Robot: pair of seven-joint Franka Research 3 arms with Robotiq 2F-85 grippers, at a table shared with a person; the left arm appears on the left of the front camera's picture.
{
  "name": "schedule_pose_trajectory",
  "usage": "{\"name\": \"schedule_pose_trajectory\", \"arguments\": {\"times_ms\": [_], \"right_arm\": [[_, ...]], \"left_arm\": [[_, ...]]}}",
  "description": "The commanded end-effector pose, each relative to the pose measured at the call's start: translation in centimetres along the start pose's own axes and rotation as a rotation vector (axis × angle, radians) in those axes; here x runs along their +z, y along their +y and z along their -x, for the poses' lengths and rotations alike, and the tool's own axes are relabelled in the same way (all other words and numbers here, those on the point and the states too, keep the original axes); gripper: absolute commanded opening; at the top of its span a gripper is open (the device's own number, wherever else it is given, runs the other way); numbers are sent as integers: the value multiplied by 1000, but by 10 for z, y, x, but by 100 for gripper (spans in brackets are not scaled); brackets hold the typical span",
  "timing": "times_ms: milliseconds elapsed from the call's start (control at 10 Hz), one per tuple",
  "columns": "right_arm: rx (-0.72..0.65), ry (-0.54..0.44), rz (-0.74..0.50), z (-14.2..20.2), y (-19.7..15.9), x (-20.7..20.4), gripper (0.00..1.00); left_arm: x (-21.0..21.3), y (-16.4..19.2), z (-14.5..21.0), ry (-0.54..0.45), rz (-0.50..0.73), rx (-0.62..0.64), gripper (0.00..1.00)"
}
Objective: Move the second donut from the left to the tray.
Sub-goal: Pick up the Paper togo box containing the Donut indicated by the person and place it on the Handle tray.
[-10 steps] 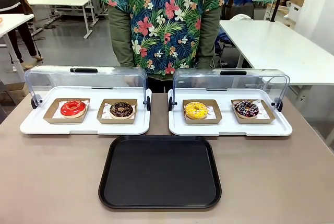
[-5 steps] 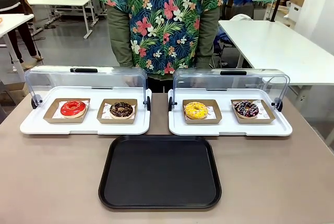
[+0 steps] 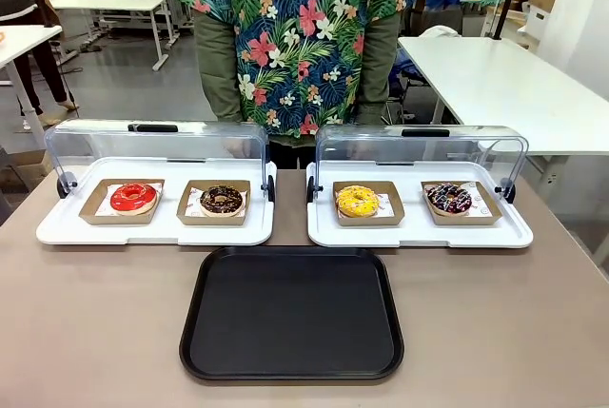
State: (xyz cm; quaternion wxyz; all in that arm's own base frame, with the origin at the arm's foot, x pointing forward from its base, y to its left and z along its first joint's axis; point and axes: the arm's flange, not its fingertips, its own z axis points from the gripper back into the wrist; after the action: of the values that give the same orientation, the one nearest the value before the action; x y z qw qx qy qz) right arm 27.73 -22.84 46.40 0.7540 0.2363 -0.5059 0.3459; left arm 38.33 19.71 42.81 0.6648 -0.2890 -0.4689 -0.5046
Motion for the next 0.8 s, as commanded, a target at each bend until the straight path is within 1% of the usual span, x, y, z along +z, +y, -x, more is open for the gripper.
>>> {"name": "schedule_pose_trajectory", "arguments": {"times_ms": [0, 700], "right_arm": [[27, -28, 8, -2, -4, 0, 100], [27, -28, 8, -2, -4, 0, 100]], "left_arm": [[1, -1, -3, 12, 3, 9, 100], [1, -1, -3, 12, 3, 9, 100]]}}
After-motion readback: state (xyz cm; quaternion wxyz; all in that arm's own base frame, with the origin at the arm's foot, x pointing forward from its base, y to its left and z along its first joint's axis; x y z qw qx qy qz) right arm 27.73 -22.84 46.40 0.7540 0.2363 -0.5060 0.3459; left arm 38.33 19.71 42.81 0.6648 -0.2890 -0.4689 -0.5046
